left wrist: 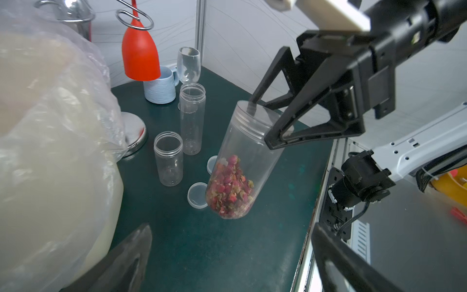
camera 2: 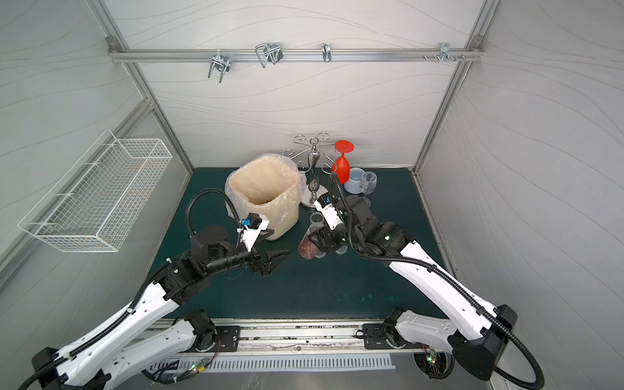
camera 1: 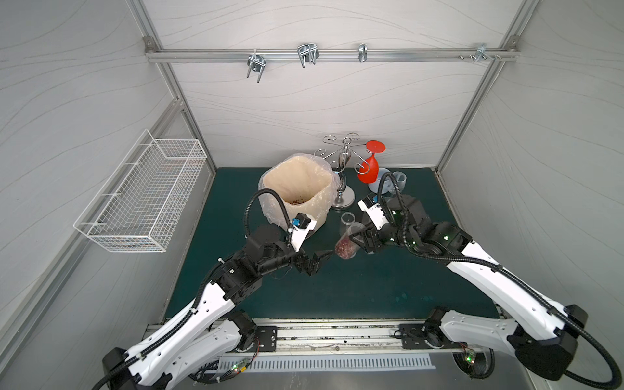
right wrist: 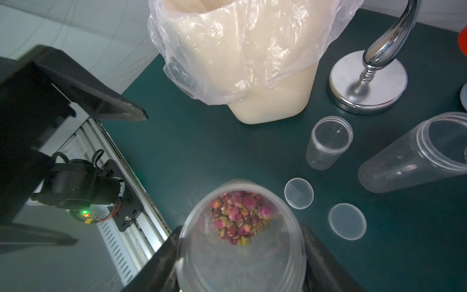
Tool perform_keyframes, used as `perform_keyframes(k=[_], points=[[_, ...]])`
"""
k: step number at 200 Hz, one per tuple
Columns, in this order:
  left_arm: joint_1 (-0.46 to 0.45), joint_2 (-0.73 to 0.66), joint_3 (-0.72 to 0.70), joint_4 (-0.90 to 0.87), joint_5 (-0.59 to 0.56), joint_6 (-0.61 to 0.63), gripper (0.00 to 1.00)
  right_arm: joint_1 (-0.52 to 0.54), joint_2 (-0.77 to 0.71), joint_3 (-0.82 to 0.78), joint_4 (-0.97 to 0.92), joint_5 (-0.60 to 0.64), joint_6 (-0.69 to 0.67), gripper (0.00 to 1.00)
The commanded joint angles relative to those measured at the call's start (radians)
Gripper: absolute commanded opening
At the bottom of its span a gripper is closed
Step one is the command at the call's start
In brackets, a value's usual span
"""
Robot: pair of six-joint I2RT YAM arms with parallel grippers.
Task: Empty the moldy dried flower tea in the jars
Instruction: Pick up the jar from the center of the board.
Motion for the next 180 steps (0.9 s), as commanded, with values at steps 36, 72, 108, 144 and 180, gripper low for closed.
perform_keyframes(k=[36, 72, 108, 144, 180], points=[[-0.109, 0.055, -0.024, 0.196, -0.015, 0.247, 0.99, -0.035, -0.034, 0.052, -0.052, -0.113, 0.111, 0.18], [-0.135, 0.113, -0.01, 0.181, -0.021, 0.296, 0.99, -0.035, -0.022, 0.059, -0.007, -0.19, 0.17, 0.16], [-0.145, 0.145, -0.023, 0.214, -0.089, 0.321, 0.99, -0.035, -0.024, 0.052, 0.037, -0.245, 0.215, 0.14], [-0.145, 0.162, -0.066, 0.312, -0.064, 0.338, 0.98, -0.036, -0.018, 0.039, 0.075, -0.279, 0.234, 0.12], [-0.145, 0.188, -0.073, 0.338, -0.058, 0.338, 0.88, -0.037, -0.015, 0.039, 0.094, -0.301, 0.241, 0.12]])
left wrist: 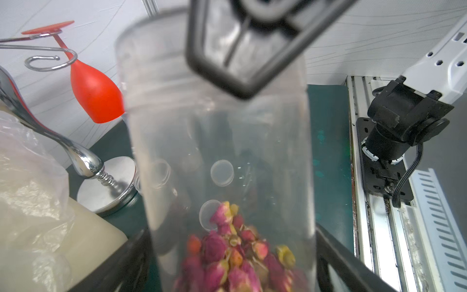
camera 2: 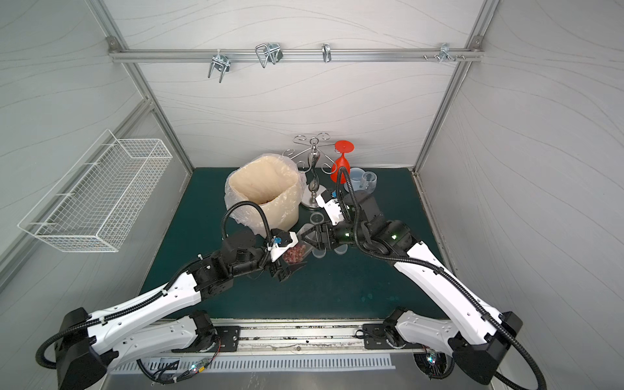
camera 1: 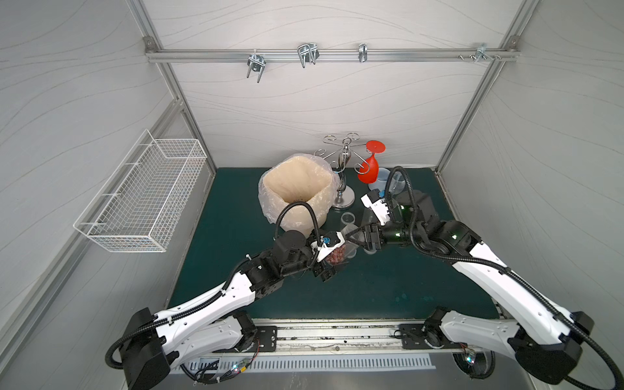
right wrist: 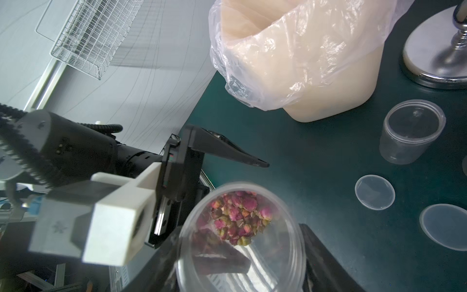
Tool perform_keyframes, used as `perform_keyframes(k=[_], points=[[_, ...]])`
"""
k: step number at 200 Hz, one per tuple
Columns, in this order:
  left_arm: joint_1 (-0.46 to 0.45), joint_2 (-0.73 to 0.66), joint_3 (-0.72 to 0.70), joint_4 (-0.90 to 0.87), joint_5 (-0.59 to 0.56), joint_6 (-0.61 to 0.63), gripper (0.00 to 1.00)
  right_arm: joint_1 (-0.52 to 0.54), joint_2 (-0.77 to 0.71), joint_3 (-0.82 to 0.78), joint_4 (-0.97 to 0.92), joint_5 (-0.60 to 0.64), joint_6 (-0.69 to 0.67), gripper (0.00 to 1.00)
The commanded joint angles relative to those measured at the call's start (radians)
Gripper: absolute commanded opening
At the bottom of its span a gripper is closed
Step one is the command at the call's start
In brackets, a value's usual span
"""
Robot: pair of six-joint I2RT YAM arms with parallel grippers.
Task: Empty the moldy dried flower tea in the jars
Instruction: Pick up the jar from the center of the board.
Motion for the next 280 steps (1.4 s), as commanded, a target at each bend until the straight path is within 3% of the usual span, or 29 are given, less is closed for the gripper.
perform_keyframes(k=[1, 67, 110, 128, 155, 180, 198, 214, 231, 239, 259, 280], points=[[-0.004, 0.014, 0.006, 0.087, 0.004, 0.027, 0.88, -0.006, -0.002, 0.01, 0.046, -0.043, 0.021, 0.12], [-0.004, -0.001, -0.011, 0.113, 0.022, 0.007, 0.52, -0.041, 0.04, 0.028, 0.022, -0.135, -0.072, 0.13], [-0.004, -0.025, -0.018, 0.122, 0.099, -0.018, 0.26, -0.061, 0.099, 0.116, -0.097, -0.178, -0.295, 0.14], [-0.005, -0.033, -0.02, 0.127, 0.142, -0.037, 0.16, -0.062, 0.125, 0.145, -0.148, -0.238, -0.447, 0.12], [-0.002, -0.035, -0.012, 0.12, 0.289, -0.064, 0.09, -0.06, 0.141, 0.156, -0.245, -0.37, -0.79, 0.13], [0.005, -0.02, 0.013, 0.077, 0.435, -0.08, 0.07, -0.059, 0.148, 0.176, -0.266, -0.373, -0.945, 0.12], [0.006, -0.015, 0.014, 0.065, 0.425, -0.075, 0.07, -0.059, 0.163, 0.196, -0.294, -0.371, -0.992, 0.19], [0.006, -0.018, 0.006, 0.071, 0.35, -0.062, 0.07, -0.06, 0.167, 0.198, -0.291, -0.353, -0.974, 0.29], [0.006, -0.022, 0.001, 0.089, 0.243, -0.044, 0.07, -0.06, 0.158, 0.214, -0.267, -0.346, -0.903, 0.7], [0.006, -0.024, -0.003, 0.106, 0.17, -0.036, 0.08, -0.06, 0.142, 0.228, -0.235, -0.315, -0.831, 0.81], [0.006, -0.023, 0.0, 0.138, -0.051, 0.005, 0.09, -0.063, 0.065, 0.236, -0.113, -0.15, -0.53, 0.89], [0.005, -0.011, 0.016, 0.136, -0.176, 0.108, 0.09, -0.077, -0.024, 0.222, -0.066, -0.046, -0.215, 0.99]])
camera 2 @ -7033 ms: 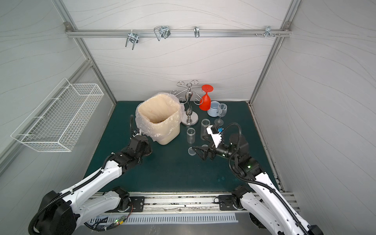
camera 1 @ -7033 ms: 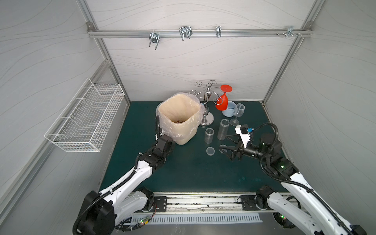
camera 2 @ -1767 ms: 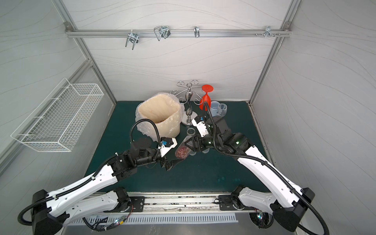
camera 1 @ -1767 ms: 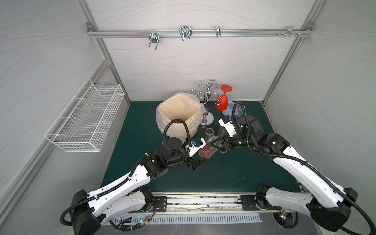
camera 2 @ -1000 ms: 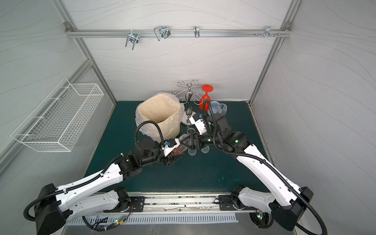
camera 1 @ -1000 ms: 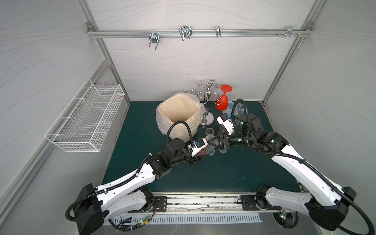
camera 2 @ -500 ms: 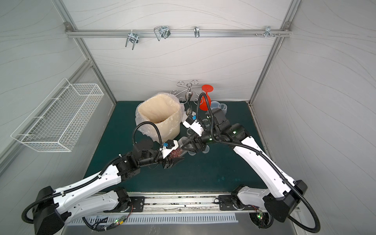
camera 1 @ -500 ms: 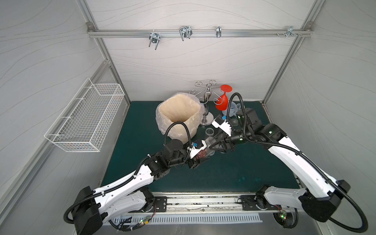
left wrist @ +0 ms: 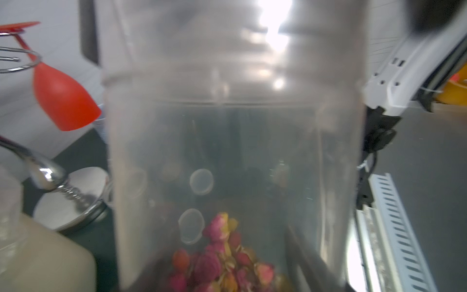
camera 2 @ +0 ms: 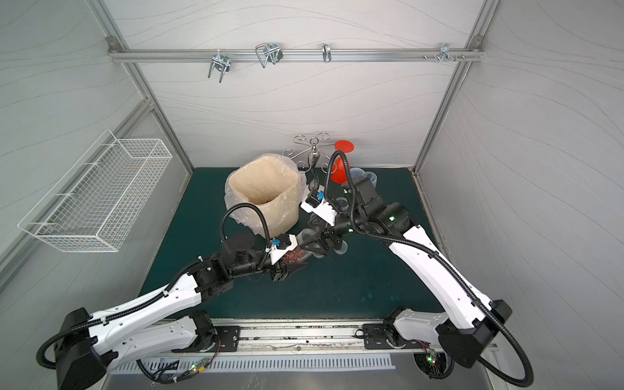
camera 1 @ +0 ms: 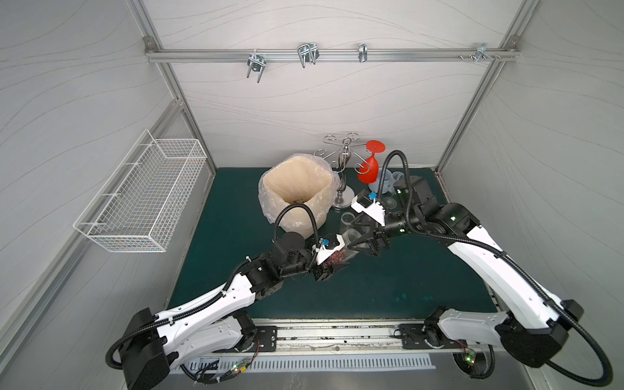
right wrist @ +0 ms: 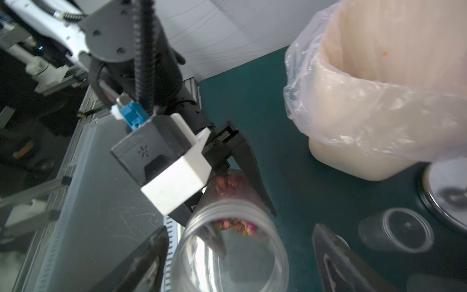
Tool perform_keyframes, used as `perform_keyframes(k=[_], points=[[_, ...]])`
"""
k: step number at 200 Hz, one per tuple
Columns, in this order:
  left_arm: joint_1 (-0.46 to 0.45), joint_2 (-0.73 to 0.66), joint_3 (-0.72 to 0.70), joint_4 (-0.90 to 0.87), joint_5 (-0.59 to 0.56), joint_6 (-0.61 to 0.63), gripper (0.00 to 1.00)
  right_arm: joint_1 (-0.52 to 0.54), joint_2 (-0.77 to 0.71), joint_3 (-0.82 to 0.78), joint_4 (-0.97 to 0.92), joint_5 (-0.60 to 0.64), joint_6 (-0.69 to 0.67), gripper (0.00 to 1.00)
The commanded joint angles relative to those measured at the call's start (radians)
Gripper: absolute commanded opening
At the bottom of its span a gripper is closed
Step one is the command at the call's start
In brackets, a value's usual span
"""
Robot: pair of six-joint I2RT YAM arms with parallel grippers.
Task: Empty the moldy dried flower tea in the jars
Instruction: Pick up the jar from the center of the board, then unscrew the lid from the jar.
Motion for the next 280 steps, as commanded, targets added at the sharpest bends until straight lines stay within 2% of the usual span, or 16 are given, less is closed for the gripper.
perform_keyframes(k=[1, 18, 28, 56, 112, 150, 202, 247, 280], points=[[-0.001, 0.007, 0.044, 0.084, -0.213, 0.138, 0.09, -0.011, -0.119, 0.023, 0.105, 0.147, 0.394, 0.99], [-0.003, 0.017, 0.044, 0.113, -0.273, 0.198, 0.08, -0.013, -0.137, 0.052, 0.048, 0.207, 0.569, 0.99], [-0.005, 0.022, 0.038, 0.136, -0.297, 0.23, 0.08, -0.013, -0.134, 0.06, 0.014, 0.22, 0.622, 0.99], [-0.026, 0.021, 0.041, 0.137, -0.364, 0.314, 0.08, -0.013, -0.087, 0.077, -0.084, 0.227, 0.628, 0.99], [-0.048, 0.004, 0.03, 0.141, -0.381, 0.352, 0.06, -0.011, 0.012, 0.029, -0.035, 0.134, 0.634, 0.99], [-0.05, 0.0, 0.024, 0.146, -0.386, 0.353, 0.06, -0.009, 0.028, -0.001, -0.005, 0.105, 0.642, 0.99], [-0.051, 0.007, 0.028, 0.141, -0.392, 0.353, 0.06, 0.002, 0.04, -0.021, 0.007, 0.081, 0.639, 0.89], [-0.053, 0.022, 0.038, 0.12, -0.383, 0.357, 0.06, 0.009, 0.048, -0.022, 0.008, 0.069, 0.63, 0.76], [-0.055, 0.032, 0.046, 0.104, -0.383, 0.359, 0.06, 0.013, 0.06, -0.016, -0.002, 0.057, 0.615, 0.69]])
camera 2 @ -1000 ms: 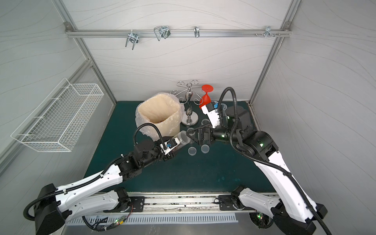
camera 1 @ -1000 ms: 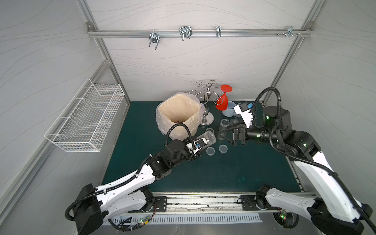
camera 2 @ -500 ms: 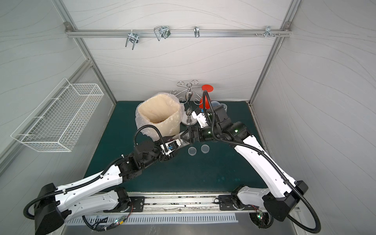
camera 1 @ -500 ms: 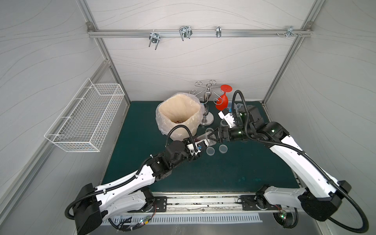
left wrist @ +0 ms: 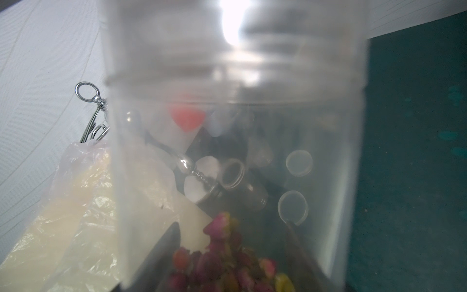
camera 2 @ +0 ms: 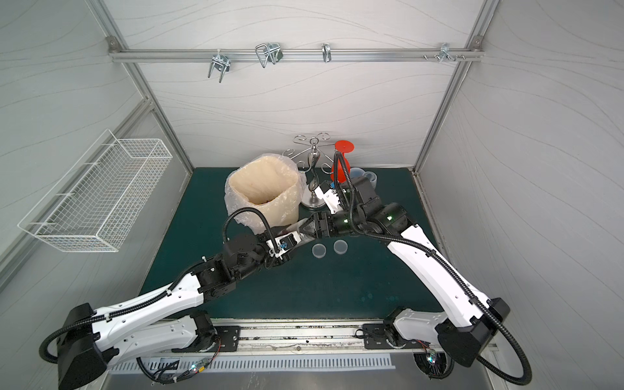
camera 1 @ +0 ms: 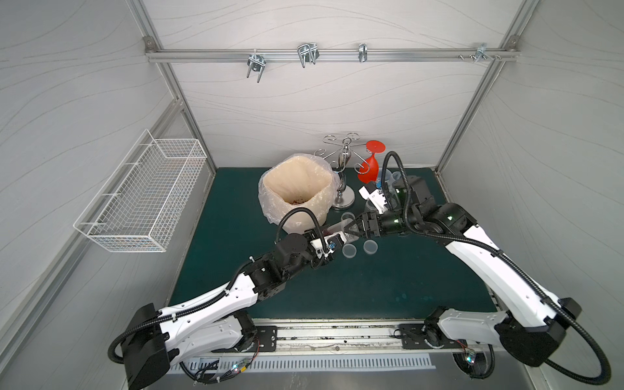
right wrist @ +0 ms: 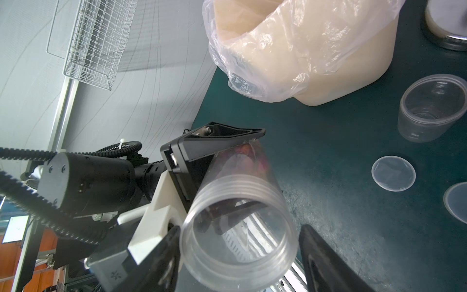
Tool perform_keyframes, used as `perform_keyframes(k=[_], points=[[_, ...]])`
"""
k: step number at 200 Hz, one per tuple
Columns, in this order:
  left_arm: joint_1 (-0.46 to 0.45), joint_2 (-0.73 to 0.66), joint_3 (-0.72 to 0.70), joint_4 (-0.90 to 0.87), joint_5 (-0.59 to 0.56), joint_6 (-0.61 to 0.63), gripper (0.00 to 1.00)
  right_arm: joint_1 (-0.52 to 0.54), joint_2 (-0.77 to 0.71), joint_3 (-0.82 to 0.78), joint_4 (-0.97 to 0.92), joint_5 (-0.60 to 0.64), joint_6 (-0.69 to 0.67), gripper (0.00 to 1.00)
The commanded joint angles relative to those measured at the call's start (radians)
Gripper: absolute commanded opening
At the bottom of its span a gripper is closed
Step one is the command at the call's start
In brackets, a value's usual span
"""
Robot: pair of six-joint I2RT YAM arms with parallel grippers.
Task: Empty the moldy dried flower tea in the jars
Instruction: Unscrew the lid from the jar.
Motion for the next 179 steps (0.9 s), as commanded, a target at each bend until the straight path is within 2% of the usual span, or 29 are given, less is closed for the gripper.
perform_keyframes(k=[1, 93, 179], points=[[-0.006, 0.007, 0.046, 0.033, 0.003, 0.02, 0.06, 0.008, 0.015, 0.003, -0.009, -0.02, -0.017, 0.69], [-0.006, 0.019, 0.066, -0.016, 0.043, 0.002, 0.04, 0.011, 0.035, 0.019, -0.014, -0.069, -0.081, 0.49], [-0.005, 0.028, 0.093, -0.074, 0.106, -0.033, 0.01, 0.005, 0.086, 0.076, -0.073, -0.106, -0.19, 0.38]])
